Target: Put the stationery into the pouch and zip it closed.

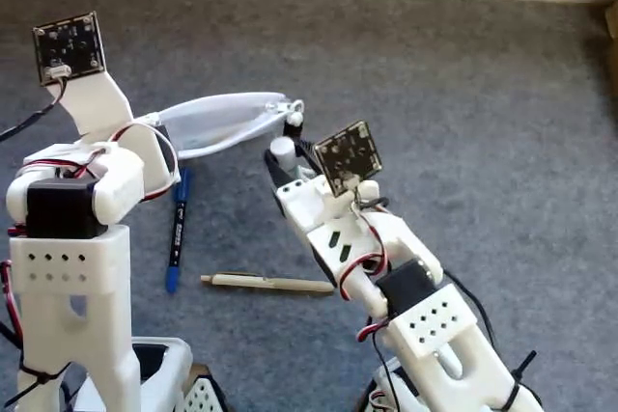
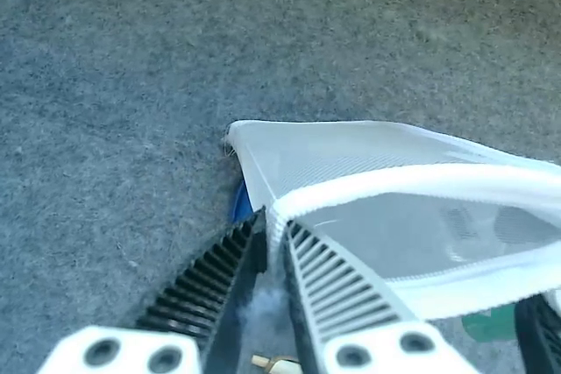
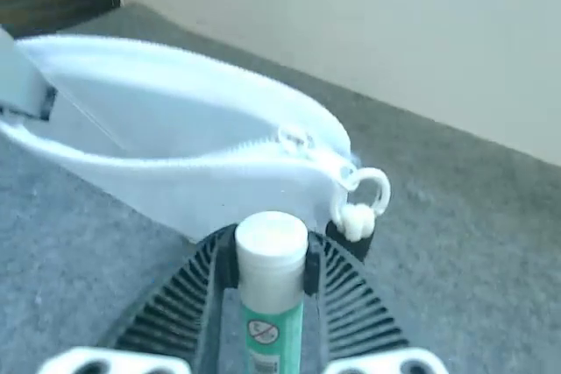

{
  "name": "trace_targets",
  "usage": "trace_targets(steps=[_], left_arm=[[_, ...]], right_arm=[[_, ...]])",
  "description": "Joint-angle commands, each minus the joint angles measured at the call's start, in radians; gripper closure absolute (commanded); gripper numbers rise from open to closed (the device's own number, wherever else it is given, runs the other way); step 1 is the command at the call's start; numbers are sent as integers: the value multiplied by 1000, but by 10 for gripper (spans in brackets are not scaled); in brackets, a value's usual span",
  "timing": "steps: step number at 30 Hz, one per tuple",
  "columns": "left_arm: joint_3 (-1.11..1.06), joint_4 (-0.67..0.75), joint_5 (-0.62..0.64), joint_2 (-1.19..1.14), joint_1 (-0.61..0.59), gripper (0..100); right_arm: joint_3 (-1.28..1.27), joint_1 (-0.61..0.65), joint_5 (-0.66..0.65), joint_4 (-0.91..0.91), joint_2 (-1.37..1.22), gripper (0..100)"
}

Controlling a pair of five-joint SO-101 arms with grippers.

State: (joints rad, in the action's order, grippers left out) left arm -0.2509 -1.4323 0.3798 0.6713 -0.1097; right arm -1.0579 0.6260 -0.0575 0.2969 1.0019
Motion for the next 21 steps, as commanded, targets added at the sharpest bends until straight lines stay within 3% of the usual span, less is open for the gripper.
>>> trace_targets(steps=[1, 10, 21], left_arm=[[-15, 12, 12, -5, 13, 993], [-10, 12, 12, -5, 16, 993], [-10, 12, 12, -5, 16, 993]], right_arm=[[-1, -7, 8, -122, 41, 993], [5, 16, 8, -340, 41, 993], [114, 124, 3, -349, 38, 993]])
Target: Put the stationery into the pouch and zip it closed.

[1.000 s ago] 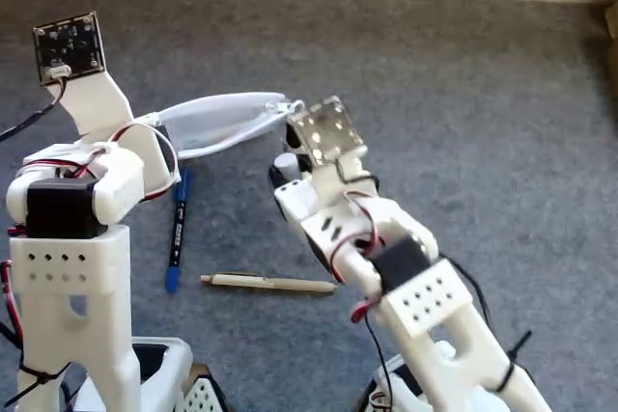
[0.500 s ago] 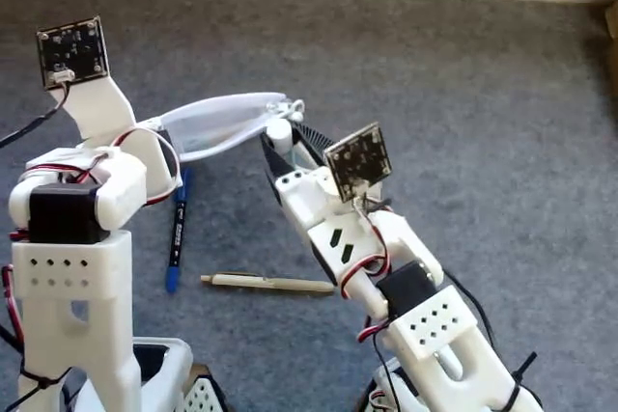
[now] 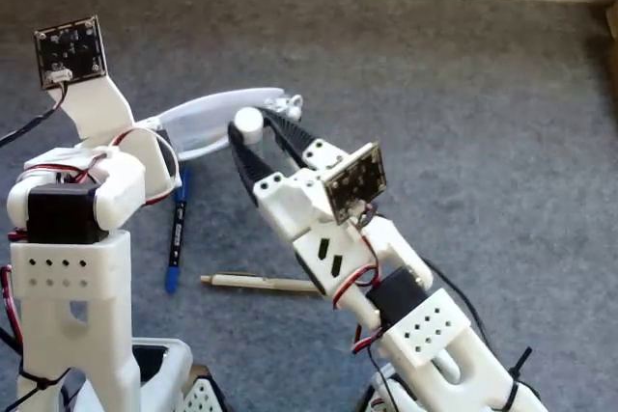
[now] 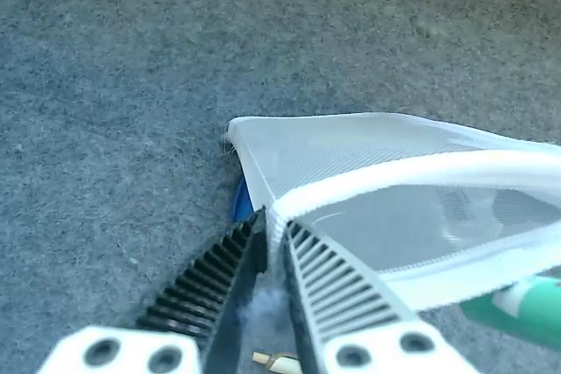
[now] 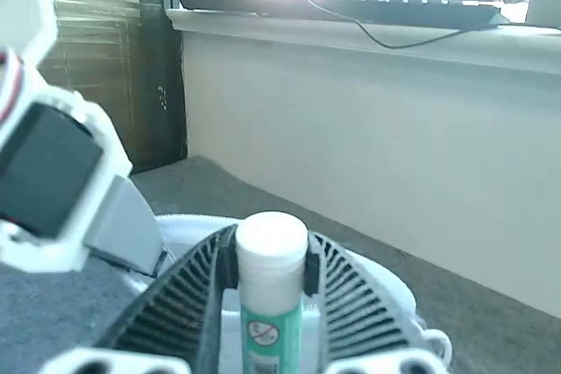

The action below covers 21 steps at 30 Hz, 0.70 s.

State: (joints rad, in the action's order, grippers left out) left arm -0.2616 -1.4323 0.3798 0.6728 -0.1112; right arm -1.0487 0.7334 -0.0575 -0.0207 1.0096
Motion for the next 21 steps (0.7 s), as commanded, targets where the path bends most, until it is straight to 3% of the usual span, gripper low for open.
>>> trace_targets(steps=[1, 14, 21], left_arm=[[1, 12, 12, -7, 18, 993], [1, 11, 12, -7, 18, 993], [1, 6, 12, -7, 13, 993]], right_arm=[[127, 16, 2, -31, 27, 993], [381, 13, 6, -31, -180, 993], [363, 10, 2, -31, -217, 993]])
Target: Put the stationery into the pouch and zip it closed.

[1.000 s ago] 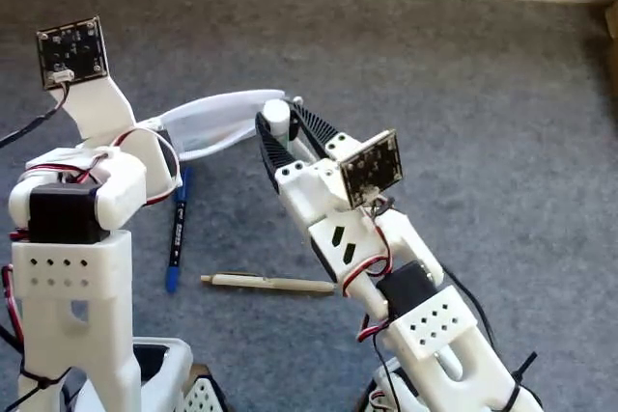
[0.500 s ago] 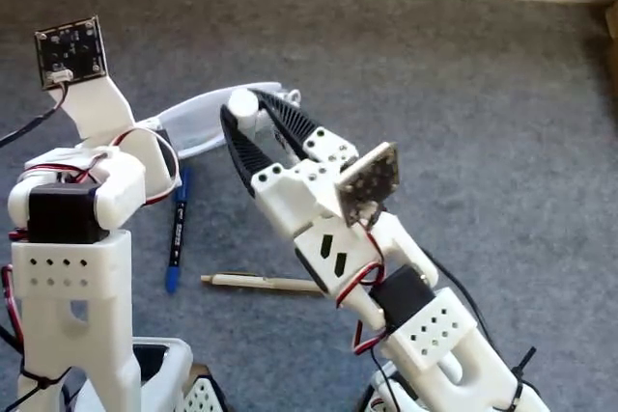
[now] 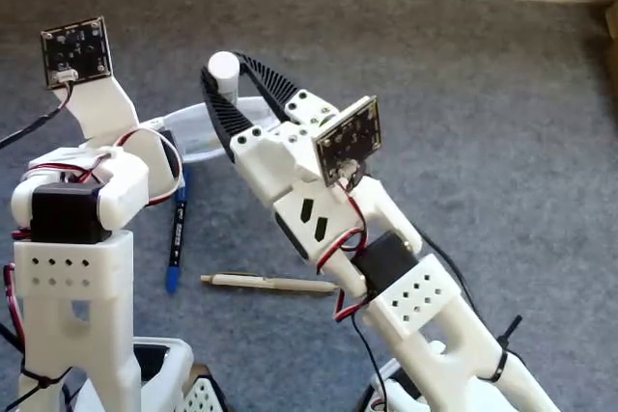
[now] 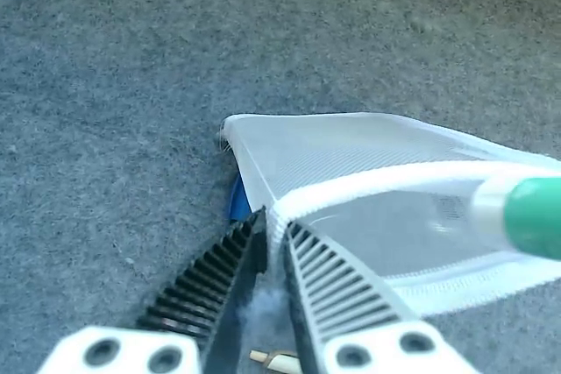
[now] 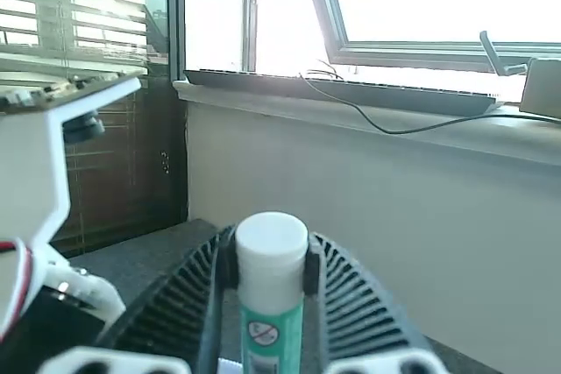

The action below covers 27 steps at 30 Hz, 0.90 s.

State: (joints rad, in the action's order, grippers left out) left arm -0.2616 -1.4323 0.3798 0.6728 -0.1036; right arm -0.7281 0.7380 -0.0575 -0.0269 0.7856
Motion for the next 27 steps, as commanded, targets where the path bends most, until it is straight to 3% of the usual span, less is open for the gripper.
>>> trace_targets(steps=[1, 16, 22, 27], left_arm=[[1, 6, 12, -7, 5, 993], [-1, 6, 12, -7, 5, 993], [-1, 6, 12, -7, 5, 993], [-2, 6, 12, -7, 5, 993]], right_arm=[[24, 5, 2, -25, 7, 993], [-96, 5, 2, -27, 7, 988], [-97, 5, 2, -18, 13, 855], [-88, 5, 2, -16, 24, 853]])
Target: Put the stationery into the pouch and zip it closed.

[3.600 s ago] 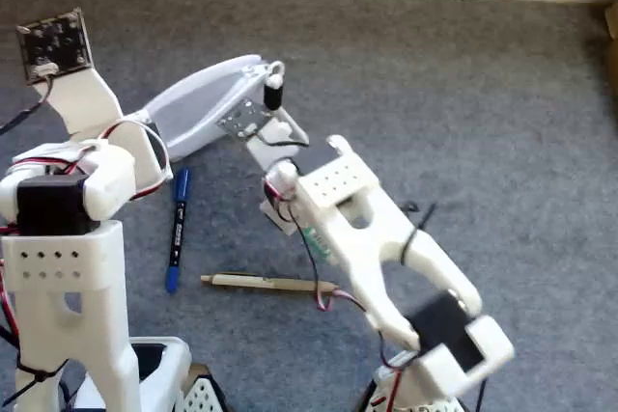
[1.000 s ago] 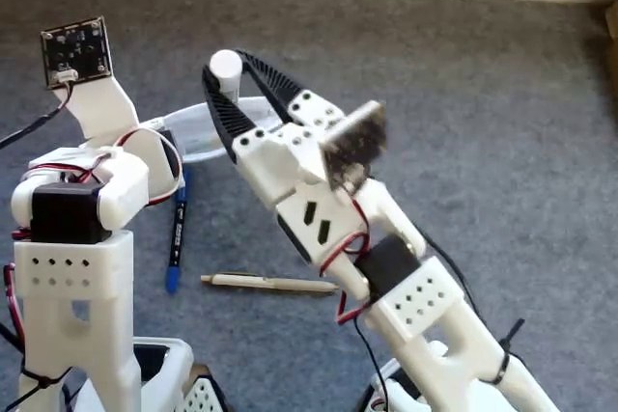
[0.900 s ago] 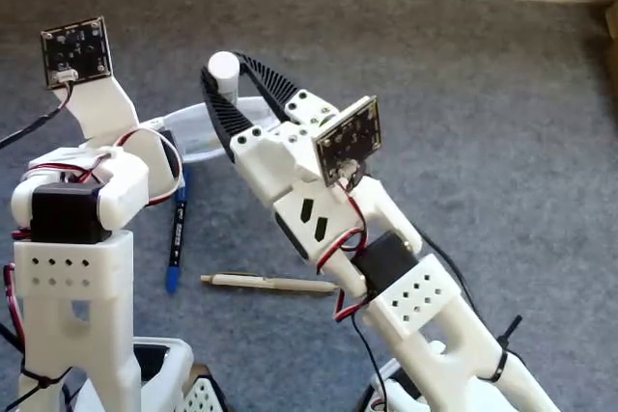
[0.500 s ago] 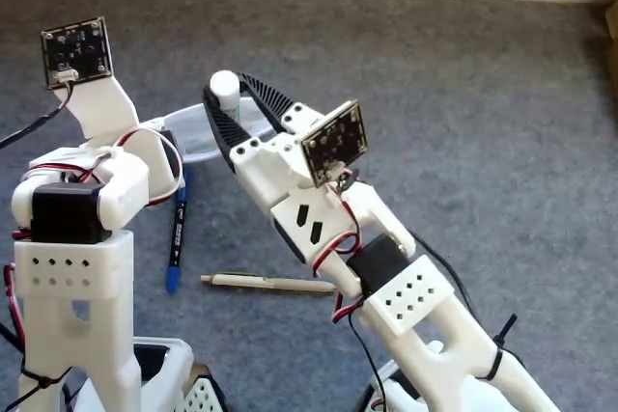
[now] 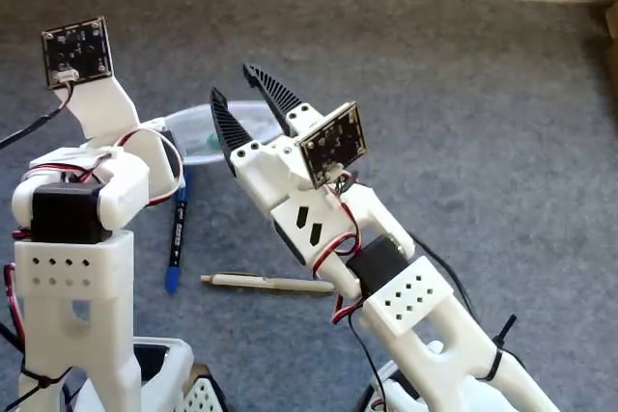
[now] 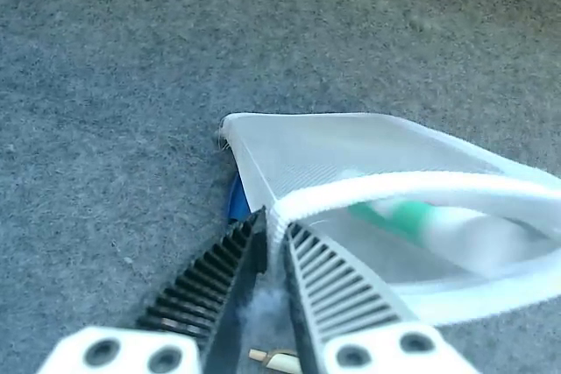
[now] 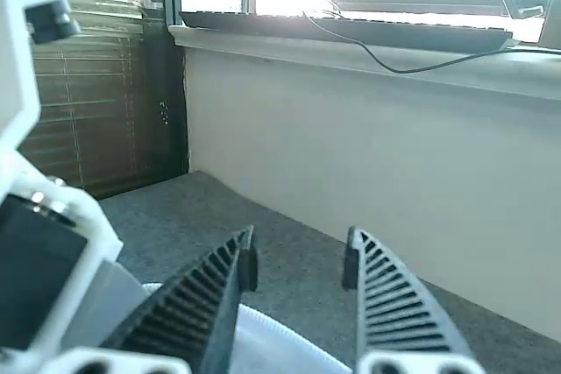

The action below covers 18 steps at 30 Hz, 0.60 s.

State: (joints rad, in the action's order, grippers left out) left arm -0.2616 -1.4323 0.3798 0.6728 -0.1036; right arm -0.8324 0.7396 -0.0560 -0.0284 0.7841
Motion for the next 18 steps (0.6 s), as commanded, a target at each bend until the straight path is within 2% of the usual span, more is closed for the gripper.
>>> trace_targets(steps=[1, 4, 7, 12, 18], left_arm=[[-2, 6, 12, -7, 5, 993], [-1, 6, 12, -7, 5, 993], [2, 9, 11, -7, -1, 993], [44, 6, 12, -7, -82, 993], [124, 5, 12, -7, -153, 993]], right_arm=[[16, 4, 0, -15, 38, 853], [16, 4, 0, 39, 91, 853], [21, 4, 0, 216, 162, 853], [90, 4, 3, 469, 259, 853], [91, 4, 6, 717, 315, 853]])
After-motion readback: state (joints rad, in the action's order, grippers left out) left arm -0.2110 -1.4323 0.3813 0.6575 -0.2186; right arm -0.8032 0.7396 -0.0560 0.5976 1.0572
